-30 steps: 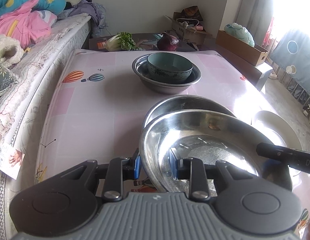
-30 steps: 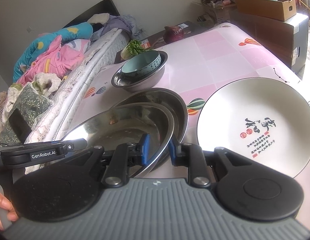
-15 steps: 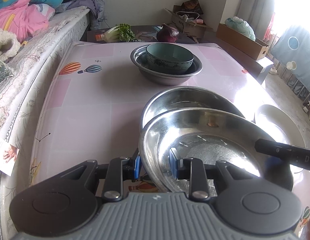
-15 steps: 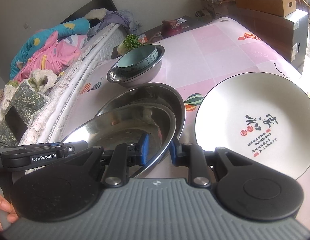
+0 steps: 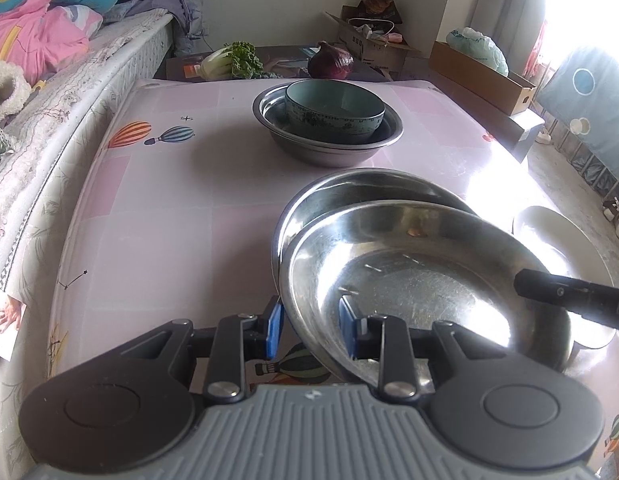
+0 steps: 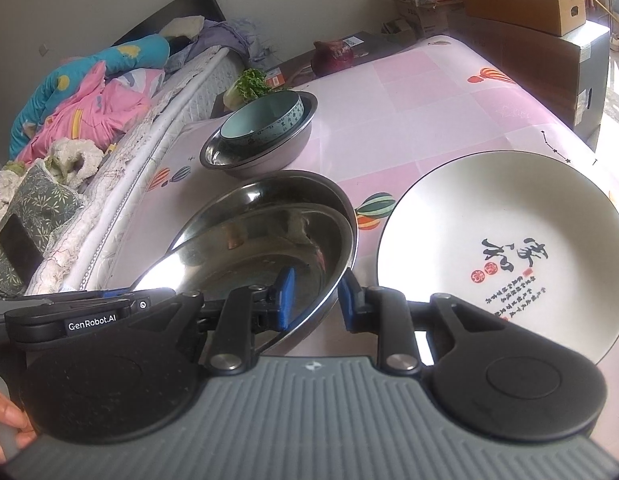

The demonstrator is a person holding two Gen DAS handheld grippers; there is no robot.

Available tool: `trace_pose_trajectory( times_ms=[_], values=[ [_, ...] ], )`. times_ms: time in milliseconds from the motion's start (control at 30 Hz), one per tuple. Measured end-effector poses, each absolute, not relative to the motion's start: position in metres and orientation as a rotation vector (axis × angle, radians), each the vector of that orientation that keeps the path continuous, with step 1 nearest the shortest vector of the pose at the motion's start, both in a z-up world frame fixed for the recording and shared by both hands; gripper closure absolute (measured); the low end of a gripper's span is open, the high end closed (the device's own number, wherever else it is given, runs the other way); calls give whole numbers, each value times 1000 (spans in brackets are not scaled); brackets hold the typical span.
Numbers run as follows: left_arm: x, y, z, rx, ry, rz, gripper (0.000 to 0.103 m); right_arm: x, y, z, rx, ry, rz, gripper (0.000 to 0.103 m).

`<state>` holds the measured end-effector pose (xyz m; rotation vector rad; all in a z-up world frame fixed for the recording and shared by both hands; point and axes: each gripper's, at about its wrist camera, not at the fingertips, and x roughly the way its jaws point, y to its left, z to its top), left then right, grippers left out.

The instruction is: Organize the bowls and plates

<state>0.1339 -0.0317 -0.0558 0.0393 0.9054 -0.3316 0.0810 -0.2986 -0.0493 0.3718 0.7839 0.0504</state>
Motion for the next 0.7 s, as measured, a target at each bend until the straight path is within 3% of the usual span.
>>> trace_pose_trajectory(
  times_ms=[367,700],
  values=[
    [133,-30,-52,23,897,-331,67,79,-299,-47,386,776,56,65],
    [119,-24,-43,5,869,-316,64,60,-303,-34,435,747,128,63]
  ],
)
